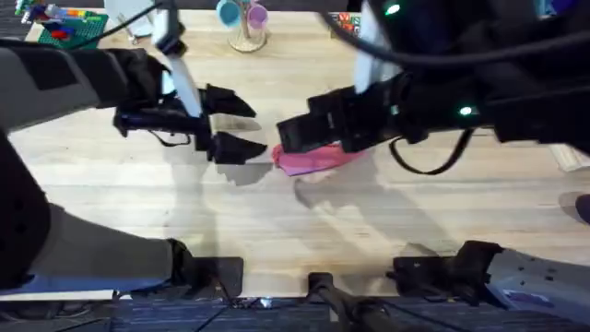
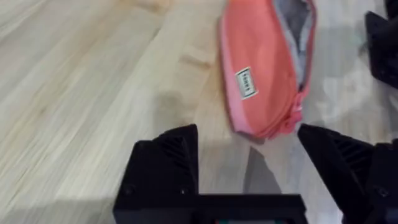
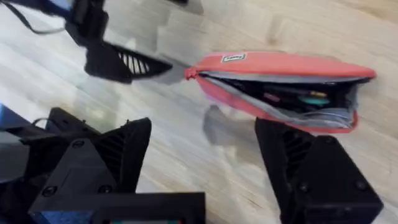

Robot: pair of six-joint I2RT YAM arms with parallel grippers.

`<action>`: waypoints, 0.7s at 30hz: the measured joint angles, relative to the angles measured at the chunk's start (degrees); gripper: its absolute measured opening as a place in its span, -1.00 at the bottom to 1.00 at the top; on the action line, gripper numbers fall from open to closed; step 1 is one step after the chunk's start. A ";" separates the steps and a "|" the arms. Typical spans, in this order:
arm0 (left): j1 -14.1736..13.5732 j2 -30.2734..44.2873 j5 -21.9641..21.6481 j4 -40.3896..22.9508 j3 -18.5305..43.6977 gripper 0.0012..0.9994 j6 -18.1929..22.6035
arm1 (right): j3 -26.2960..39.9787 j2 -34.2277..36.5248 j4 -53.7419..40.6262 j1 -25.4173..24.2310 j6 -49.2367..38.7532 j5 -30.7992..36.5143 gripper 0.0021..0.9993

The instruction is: Unzip the bag, pick up the pens from the table one at a time and place them inside, then zip the bag closed.

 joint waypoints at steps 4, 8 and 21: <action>4.28 0.00 -0.05 -0.02 0.00 0.99 0.00 | 0.00 1.69 1.03 2.64 -0.04 0.84 0.99; 7.40 -0.01 -0.19 -0.02 0.00 0.99 0.00 | 0.00 1.87 3.72 5.23 -2.44 2.35 0.99; 12.88 0.01 -0.17 -16.45 0.00 0.99 16.64 | 0.02 4.98 6.12 7.50 -17.17 3.62 0.99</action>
